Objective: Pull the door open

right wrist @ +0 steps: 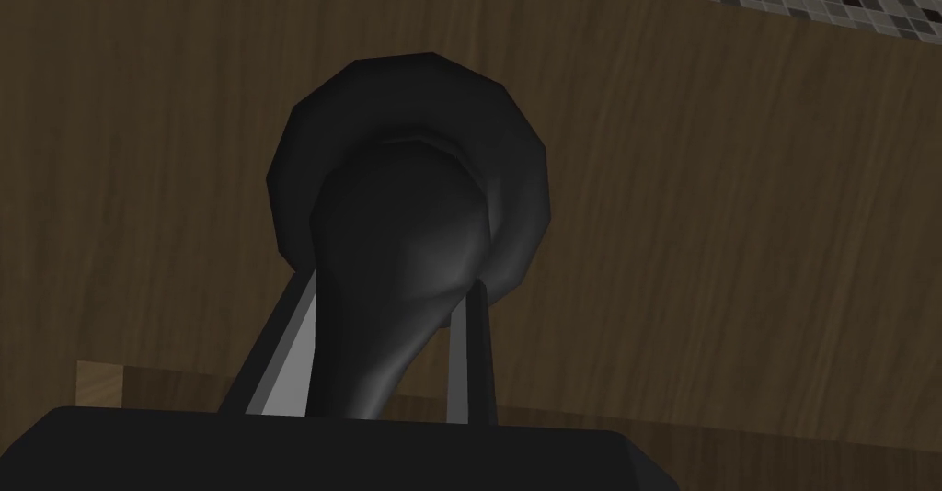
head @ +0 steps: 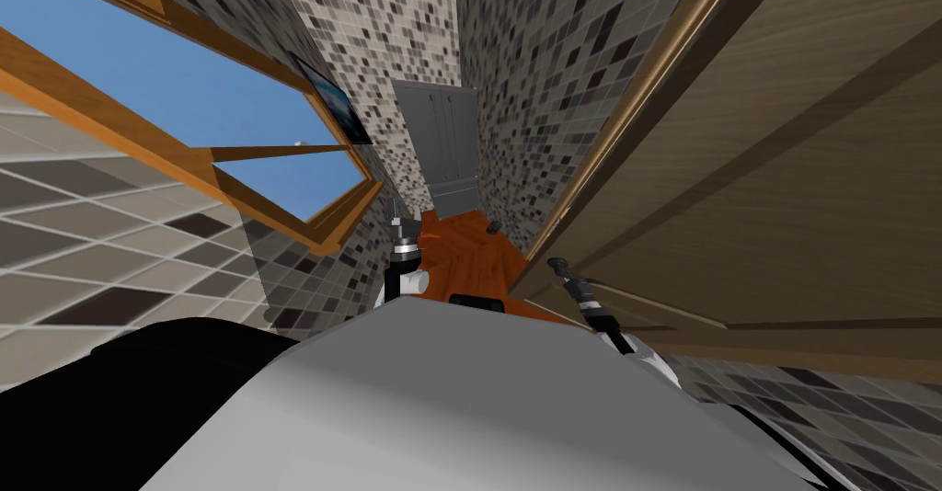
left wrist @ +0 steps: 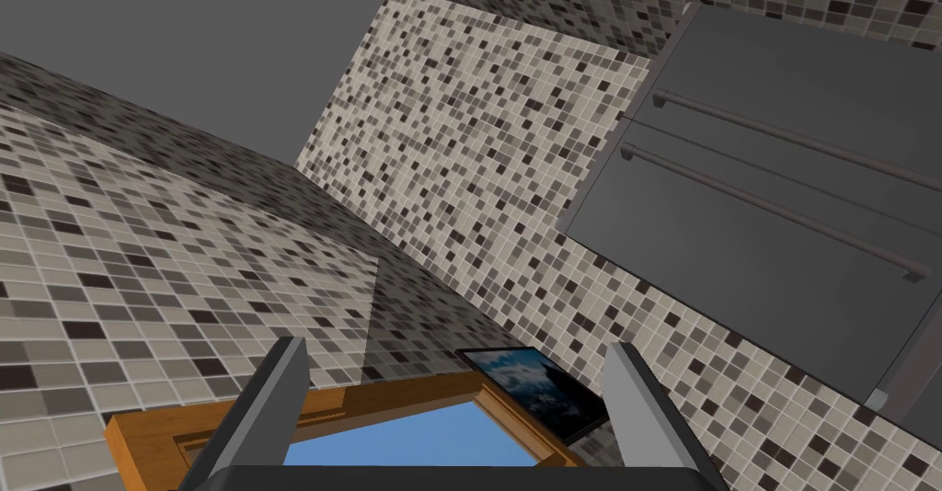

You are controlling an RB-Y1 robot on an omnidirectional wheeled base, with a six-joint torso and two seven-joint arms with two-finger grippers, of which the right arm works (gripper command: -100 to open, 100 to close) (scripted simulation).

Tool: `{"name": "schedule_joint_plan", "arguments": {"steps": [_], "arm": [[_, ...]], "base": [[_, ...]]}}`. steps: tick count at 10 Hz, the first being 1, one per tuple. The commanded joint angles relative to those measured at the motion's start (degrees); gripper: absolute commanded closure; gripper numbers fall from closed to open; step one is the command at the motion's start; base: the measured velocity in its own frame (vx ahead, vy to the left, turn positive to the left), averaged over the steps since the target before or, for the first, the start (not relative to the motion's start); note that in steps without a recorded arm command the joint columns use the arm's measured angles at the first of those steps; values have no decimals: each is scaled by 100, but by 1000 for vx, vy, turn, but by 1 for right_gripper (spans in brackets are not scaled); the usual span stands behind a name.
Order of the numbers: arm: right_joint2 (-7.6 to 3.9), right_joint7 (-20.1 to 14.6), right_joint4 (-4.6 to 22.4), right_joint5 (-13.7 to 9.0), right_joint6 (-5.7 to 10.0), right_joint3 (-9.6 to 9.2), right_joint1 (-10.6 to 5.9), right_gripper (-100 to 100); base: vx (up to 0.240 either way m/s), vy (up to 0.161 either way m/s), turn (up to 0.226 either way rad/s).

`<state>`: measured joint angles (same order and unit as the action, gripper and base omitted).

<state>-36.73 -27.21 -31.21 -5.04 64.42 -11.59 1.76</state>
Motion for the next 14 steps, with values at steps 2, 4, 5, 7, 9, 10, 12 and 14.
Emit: {"name": "schedule_joint_plan", "arguments": {"steps": [2, 4, 5, 7, 9, 10, 12, 14], "arm": [[124, 28, -40, 80, 111, -114, -54, 100], [124, 28, -40, 80, 111, -114, -54, 100], [124, 28, -40, 80, 111, -114, -54, 100], [124, 28, -40, 80, 111, -114, -54, 100], [123, 27, -39, 80, 114, -115, -52, 100], [122, 27, -39, 80, 117, -116, -51, 100], [121, 27, -39, 81, 120, -116, -49, 100], [120, 26, -38, 81, 123, -117, -48, 100]], "base": [[-24, -28, 96], [4, -6, -16], [2, 11, -21], [3, 4, 10], [-10, 0, 37], [-25, -18, 101], [-23, -25, 91], [-24, -20, 85]]}}
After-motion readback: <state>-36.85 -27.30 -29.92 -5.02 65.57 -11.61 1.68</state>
